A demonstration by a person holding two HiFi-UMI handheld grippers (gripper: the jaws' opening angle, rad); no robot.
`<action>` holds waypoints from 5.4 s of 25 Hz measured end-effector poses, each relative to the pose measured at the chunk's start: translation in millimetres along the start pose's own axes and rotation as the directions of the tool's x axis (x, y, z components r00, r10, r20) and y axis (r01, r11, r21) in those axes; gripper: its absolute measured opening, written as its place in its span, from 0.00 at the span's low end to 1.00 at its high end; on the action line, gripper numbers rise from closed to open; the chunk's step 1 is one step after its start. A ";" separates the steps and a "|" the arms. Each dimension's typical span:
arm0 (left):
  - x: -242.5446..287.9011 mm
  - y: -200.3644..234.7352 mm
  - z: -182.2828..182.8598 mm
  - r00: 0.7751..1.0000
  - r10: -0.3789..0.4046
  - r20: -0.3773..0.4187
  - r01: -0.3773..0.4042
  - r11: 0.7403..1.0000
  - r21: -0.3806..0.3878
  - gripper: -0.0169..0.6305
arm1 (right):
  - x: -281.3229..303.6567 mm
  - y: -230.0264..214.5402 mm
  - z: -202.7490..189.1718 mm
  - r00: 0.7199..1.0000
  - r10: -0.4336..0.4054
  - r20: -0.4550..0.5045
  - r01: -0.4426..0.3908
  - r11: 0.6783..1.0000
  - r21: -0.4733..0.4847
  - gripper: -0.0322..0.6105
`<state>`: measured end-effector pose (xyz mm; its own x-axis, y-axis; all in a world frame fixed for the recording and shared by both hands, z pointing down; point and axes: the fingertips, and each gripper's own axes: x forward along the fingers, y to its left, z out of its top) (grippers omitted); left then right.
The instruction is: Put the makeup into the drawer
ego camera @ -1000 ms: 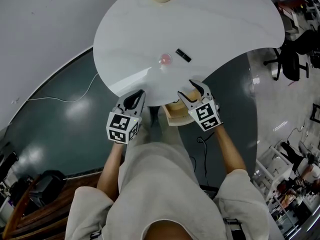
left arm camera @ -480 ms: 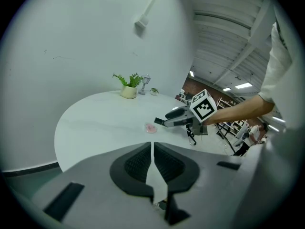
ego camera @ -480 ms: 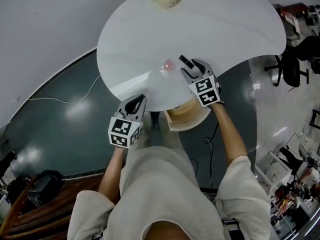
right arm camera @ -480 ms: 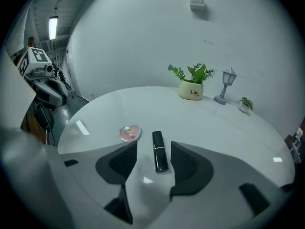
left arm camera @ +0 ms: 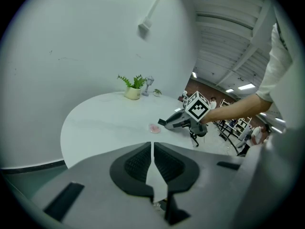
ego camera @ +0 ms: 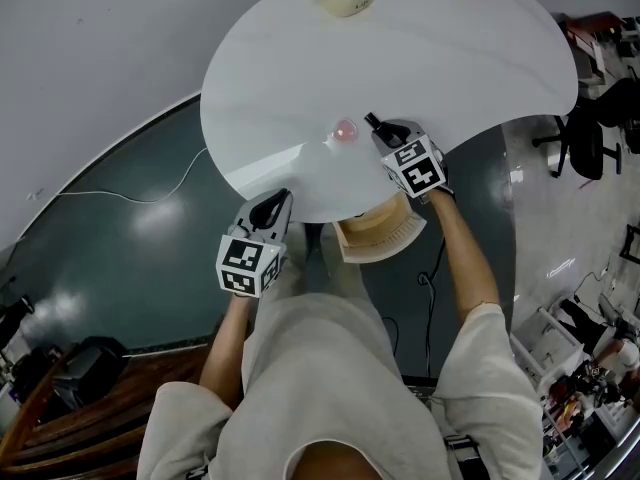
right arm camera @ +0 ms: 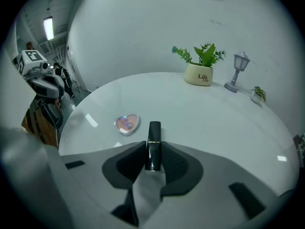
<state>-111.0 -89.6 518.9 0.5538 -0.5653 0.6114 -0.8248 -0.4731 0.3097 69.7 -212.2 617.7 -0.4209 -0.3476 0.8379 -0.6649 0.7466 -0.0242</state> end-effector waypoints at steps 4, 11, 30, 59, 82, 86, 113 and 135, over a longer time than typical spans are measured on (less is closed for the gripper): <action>-1.5 -2.2 -1.3 1.000 -0.004 0.001 0.004 1.000 0.002 0.06 | -5.4 4.1 -2.3 0.999 -0.018 0.027 0.018 1.000 -0.003 0.20; 2.4 -6.8 -1.0 1.000 -0.021 -0.003 0.021 1.000 0.013 0.06 | -44.9 41.6 -7.1 0.996 0.030 0.081 -0.025 0.997 -0.067 0.20; 18.8 -49.1 -5.5 0.996 -0.086 -0.032 0.087 0.994 0.062 0.06 | -101.2 150.9 -105.8 0.984 0.176 -0.021 -0.176 0.951 -0.253 0.20; -1.8 -22.5 -68.3 0.994 -0.022 -0.110 0.019 1.000 -0.023 0.06 | 78.9 179.0 -235.8 0.872 0.090 -0.481 -0.413 0.663 -0.624 0.20; -0.9 -14.3 -78.0 0.992 -0.014 -0.124 0.011 0.999 -0.032 0.06 | 89.2 180.8 -236.0 0.875 0.086 -0.477 -0.425 0.609 -0.670 0.41; 2.3 -19.2 -74.9 0.993 -0.023 -0.116 0.019 0.999 -0.032 0.06 | 76.4 180.2 -220.6 0.898 0.091 -0.431 -0.392 0.612 -0.687 0.38; 9.0 -14.5 -53.1 0.998 -0.019 -0.055 0.018 0.999 -0.030 0.06 | -78.6 179.1 -49.0 0.961 0.184 0.205 -0.172 0.982 -0.078 0.42; -4.4 1.0 -53.8 0.999 0.003 -0.042 -0.005 0.998 -0.061 0.06 | 14.3 64.5 56.9 0.983 -0.016 0.182 0.027 0.998 -0.056 0.51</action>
<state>-120.4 -51.2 555.7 0.5462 -0.5379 0.6421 -0.8332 -0.4283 0.3499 -14.3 -201.3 597.1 -0.5153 -0.4568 0.7251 -0.6402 0.7677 0.0286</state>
